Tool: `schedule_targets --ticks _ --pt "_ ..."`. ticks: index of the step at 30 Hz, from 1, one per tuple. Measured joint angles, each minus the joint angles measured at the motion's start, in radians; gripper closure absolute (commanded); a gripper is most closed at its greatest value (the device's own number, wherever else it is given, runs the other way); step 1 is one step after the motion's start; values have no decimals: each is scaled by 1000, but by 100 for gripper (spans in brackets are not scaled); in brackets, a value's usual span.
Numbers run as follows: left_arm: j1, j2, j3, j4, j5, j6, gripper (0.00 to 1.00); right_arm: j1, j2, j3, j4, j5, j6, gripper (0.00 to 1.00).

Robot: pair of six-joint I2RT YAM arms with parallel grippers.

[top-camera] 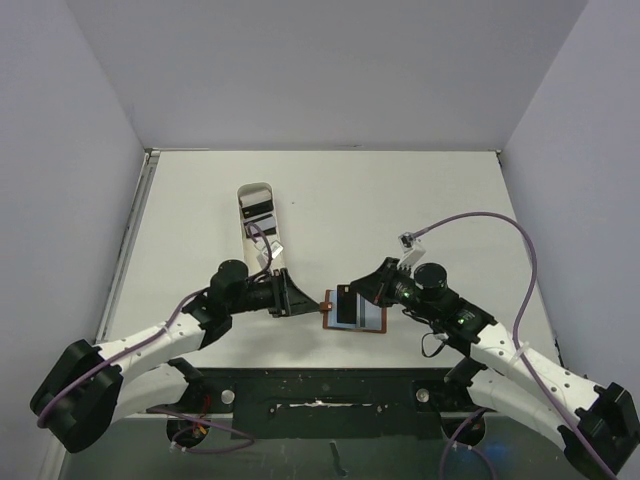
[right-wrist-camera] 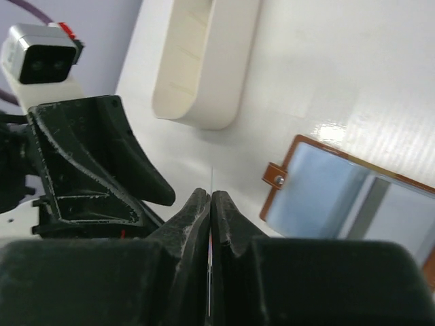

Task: Put the credit cards into the card holder
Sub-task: Pick up the credit card from the storage box, then insert the credit card into the card holder.

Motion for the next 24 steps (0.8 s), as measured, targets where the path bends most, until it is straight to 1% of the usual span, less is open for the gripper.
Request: schedule_targets --ticks 4,7,12,16,20,24 --pt "-48 21 31 -122 -91 99 69 0 -7 31 -126 84 -52 100" --pt "-81 65 65 -192 -159 164 70 -3 -18 31 -182 132 -81 100" --pt "-138 142 100 -237 -254 228 70 -51 -9 31 -227 153 -107 100" --pt "-187 198 111 -235 -310 252 71 -137 27 28 -209 119 -118 100" --pt "-220 273 128 -217 -340 261 76 -215 82 -6 -127 58 -118 100" --pt "-244 330 142 -199 -364 274 81 -239 135 -34 -67 16 -119 100"
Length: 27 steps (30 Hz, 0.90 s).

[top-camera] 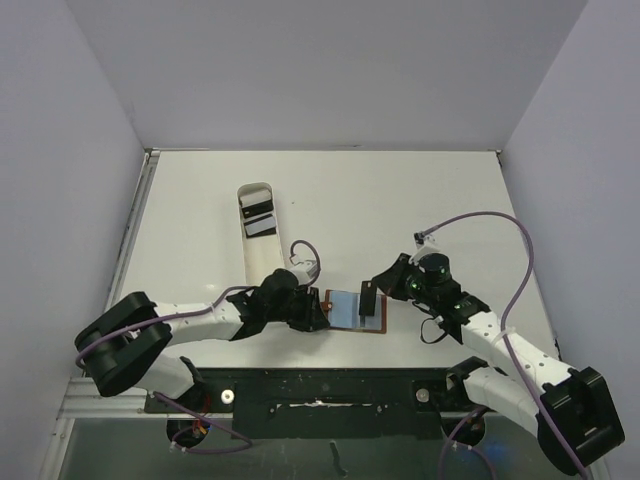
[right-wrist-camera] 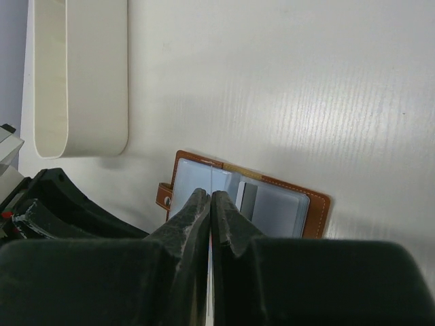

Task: Put the credit cards into the card holder
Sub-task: Insert the credit card into the card holder.

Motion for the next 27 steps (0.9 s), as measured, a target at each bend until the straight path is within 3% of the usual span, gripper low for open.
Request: schedule_targets --ticks 9,27 --pt "-38 47 31 2 -64 32 92 -18 74 -31 116 -43 -13 100" --pt "-89 117 62 -9 -203 62 95 -35 215 -88 281 -55 -10 100"
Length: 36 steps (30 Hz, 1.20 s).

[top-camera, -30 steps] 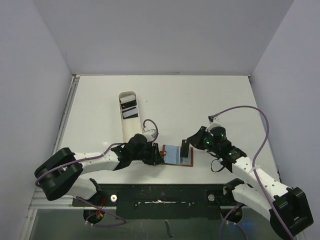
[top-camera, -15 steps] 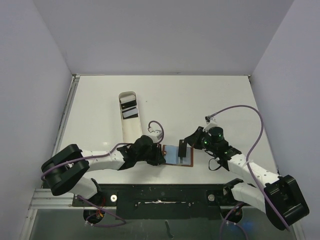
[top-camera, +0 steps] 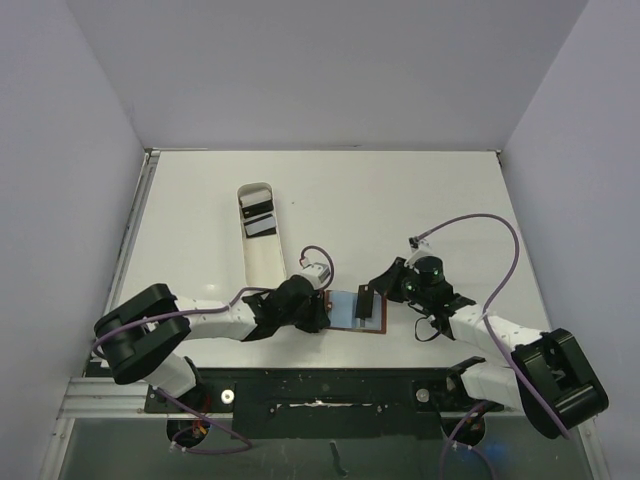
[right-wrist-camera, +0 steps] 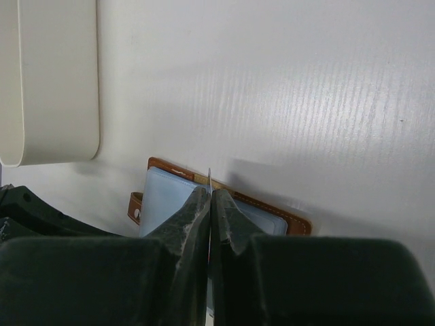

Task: Put the credit cards into the card holder
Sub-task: Insert the credit card into the card holder.

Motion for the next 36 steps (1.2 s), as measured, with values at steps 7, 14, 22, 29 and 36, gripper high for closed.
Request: schedule_targets --ticks 7,14,22,29,36 --pt "-17 0 2 0 -27 5 94 -10 29 -22 65 -29 8 100" --pt "-23 0 2 1 -38 6 94 -10 56 -46 145 -56 31 100" --pt "-39 2 4 1 -50 5 94 -10 75 -81 208 -83 65 100" --pt "-44 2 4 1 -60 -2 94 -10 93 -95 249 -87 84 100" --pt "-47 2 4 1 -64 -5 94 -11 119 -106 293 -100 109 100"
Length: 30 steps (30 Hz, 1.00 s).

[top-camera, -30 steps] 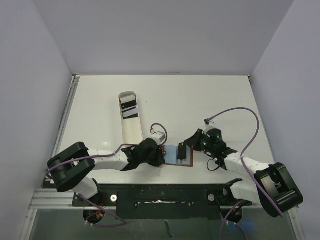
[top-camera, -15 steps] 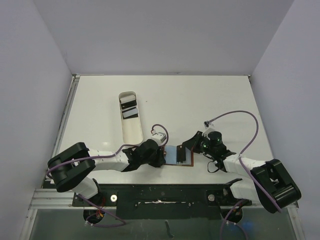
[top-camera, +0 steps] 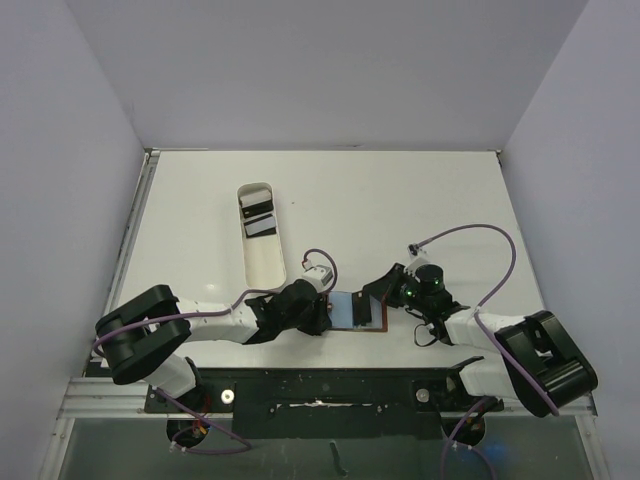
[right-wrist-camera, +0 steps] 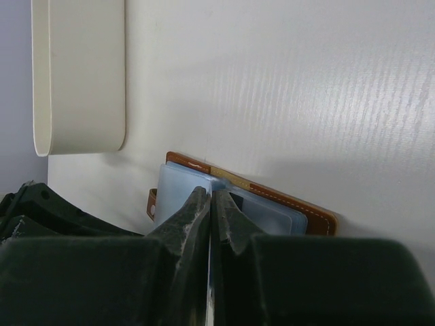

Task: Put the credit cards into the card holder
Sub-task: Insert the credit card into the card holder.

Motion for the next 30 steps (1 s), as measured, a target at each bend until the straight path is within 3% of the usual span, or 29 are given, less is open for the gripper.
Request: schedule_targets --ticks 30 --pt "-6 2 9 -15 -15 -4 94 -5 38 -58 100 -11 63 100"
